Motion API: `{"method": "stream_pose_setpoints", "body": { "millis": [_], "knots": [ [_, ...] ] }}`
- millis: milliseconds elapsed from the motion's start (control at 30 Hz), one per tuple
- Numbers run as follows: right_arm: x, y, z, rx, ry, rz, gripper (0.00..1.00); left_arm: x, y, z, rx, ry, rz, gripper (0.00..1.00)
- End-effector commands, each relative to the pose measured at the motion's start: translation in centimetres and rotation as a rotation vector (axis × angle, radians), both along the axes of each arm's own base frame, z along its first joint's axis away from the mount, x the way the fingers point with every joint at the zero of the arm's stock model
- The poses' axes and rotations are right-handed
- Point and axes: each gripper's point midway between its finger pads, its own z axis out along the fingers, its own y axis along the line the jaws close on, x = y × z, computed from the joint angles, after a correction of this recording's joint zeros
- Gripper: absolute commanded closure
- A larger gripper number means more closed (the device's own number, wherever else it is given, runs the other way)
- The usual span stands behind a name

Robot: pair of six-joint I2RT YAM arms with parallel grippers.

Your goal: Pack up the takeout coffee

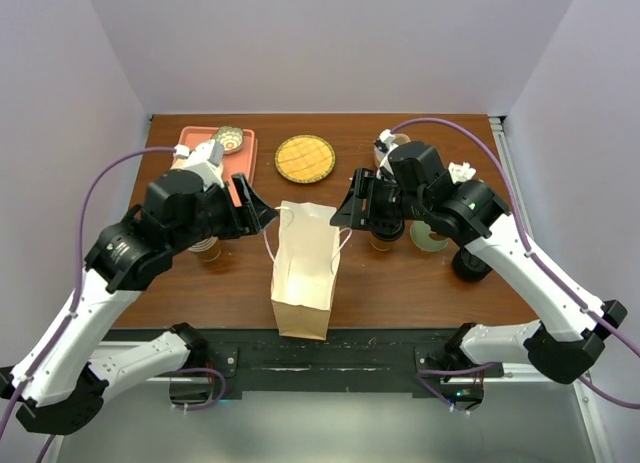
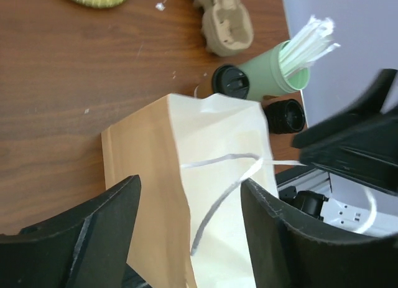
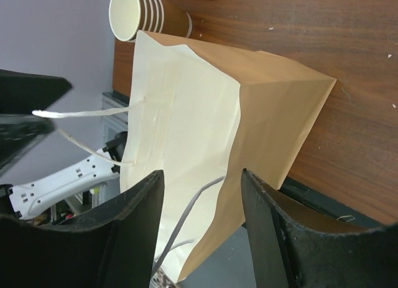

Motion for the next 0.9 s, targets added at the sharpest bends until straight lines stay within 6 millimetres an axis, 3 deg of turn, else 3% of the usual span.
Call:
{"method": "stream_pose_setpoints", "body": {
  "millis": [0, 167, 333, 567, 667, 700, 800, 867],
  "knots": [
    [-1.0, 0.1, 0.9, 0.025, -0.015, 0.055, 0.44, -0.3, -0.7, 4.6, 0.030, -0.218, -0.162, 0.26],
    [-1.3, 0.3, 0.9, 0.033, -0.017, 0.082, 0.47, 0.0, -2.4, 4.6, 0.071, -0.242, -0.285, 0.24],
    [-1.3, 0.2, 0.9, 0.033, -0.025, 0.083, 0.48, -0.5, -5.4, 4.0, 0.099, -0.223, -0.506, 0.25],
    [-1.3, 0.3, 0.4, 0.033, -0.017, 0.081, 0.49, 0.4, -4.8, 2.3, 0.247, -0.209, -0.557, 0.32],
    [-1.1, -0.1, 0.4, 0.028, -0.034, 0.065, 0.54, 0.5, -4.2, 2.4, 0.273, -0.196, -0.539, 0.57],
    [-1.0, -0.2, 0.4, 0.024, -0.040, 0.057, 0.63, 0.6, -3.8, 2.5, 0.281, -0.191, -0.514, 0.72],
    [-0.6, -0.4, 0.1, 0.028, -0.070, 0.039, 0.82, 0.6, -2.5, 2.6, 0.280, -0.157, -0.408, 0.85],
    [-0.6, -0.1, -0.2, 0.051, -0.087, 0.048, 0.91, 0.3, -1.9, 1.8, 0.252, -0.093, -0.341, 0.88]
  ]
}}
